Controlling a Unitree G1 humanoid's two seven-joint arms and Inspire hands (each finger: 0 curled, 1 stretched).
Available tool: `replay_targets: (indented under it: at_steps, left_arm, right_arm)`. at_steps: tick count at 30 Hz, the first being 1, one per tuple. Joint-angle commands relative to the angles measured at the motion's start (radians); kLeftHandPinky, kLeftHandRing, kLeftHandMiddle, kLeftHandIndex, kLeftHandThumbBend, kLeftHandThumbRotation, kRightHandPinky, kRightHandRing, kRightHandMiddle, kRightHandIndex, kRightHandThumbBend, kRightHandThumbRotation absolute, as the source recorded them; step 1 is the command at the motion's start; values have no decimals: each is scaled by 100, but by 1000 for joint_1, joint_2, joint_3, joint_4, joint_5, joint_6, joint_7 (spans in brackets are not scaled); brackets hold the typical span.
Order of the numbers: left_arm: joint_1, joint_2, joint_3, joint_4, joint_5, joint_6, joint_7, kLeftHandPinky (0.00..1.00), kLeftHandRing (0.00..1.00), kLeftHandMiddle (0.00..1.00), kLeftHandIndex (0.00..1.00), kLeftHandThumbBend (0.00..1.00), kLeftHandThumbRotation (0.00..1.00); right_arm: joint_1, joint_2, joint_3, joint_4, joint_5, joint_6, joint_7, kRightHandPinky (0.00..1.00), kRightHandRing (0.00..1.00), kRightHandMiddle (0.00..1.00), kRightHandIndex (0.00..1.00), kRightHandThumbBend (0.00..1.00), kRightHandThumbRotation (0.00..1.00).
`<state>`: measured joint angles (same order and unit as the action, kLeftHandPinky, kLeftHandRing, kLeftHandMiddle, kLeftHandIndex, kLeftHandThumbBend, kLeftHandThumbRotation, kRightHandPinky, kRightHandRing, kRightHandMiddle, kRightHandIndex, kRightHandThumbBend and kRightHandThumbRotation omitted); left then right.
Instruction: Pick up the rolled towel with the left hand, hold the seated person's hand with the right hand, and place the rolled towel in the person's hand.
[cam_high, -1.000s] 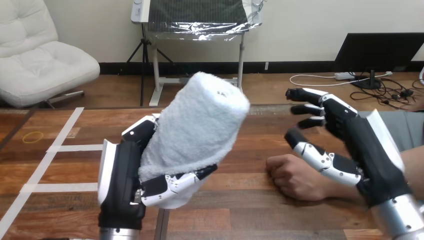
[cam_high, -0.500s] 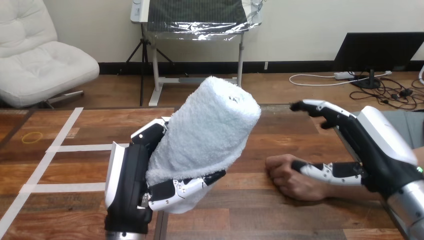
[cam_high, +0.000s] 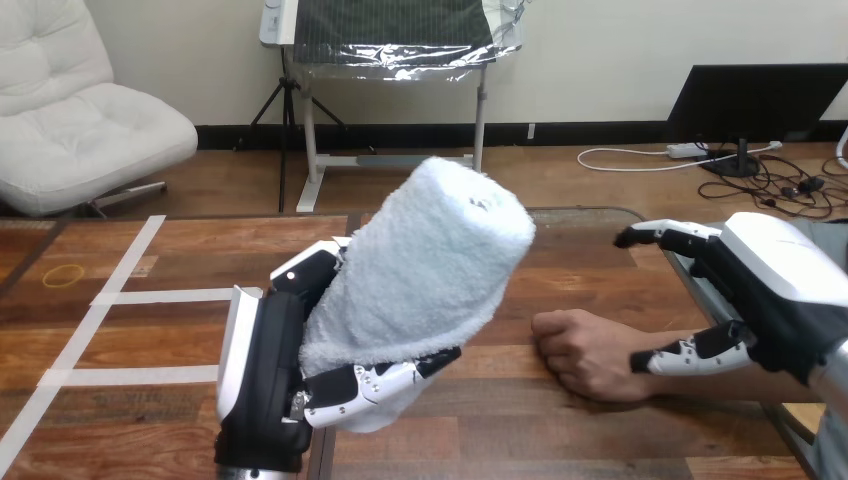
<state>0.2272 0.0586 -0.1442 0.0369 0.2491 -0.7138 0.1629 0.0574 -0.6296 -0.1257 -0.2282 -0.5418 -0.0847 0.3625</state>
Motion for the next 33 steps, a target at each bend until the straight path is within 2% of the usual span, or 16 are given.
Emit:
replay_targets:
  at_steps: [1, 14, 23, 33]
  left_arm:
    - [-52, -24, 6, -29, 10, -37, 13, 37, 41, 46, 51, 72, 23]
    - [-51, -19, 6, -24, 15, -43, 10, 36, 40, 46, 51, 70, 23]
    - [-48, -22, 8, -26, 11, -41, 10, 36, 40, 46, 51, 70, 23]
    - [-45, -22, 9, -22, -16, -44, 2, 35, 39, 45, 51, 71, 21]
  right_arm:
    - [-93, -43, 14, -67, -25, 35, 33, 73, 85, 85, 81, 85, 0]
    - [-131, -70, 59, -98, -121, 148, 124, 76, 84, 84, 80, 88, 0]
    - [-158, -88, 86, -79, -164, 166, 153, 77, 84, 84, 80, 90, 0]
    - [-187, -94, 128, -65, -226, 209, 210, 78, 85, 84, 81, 88, 0]
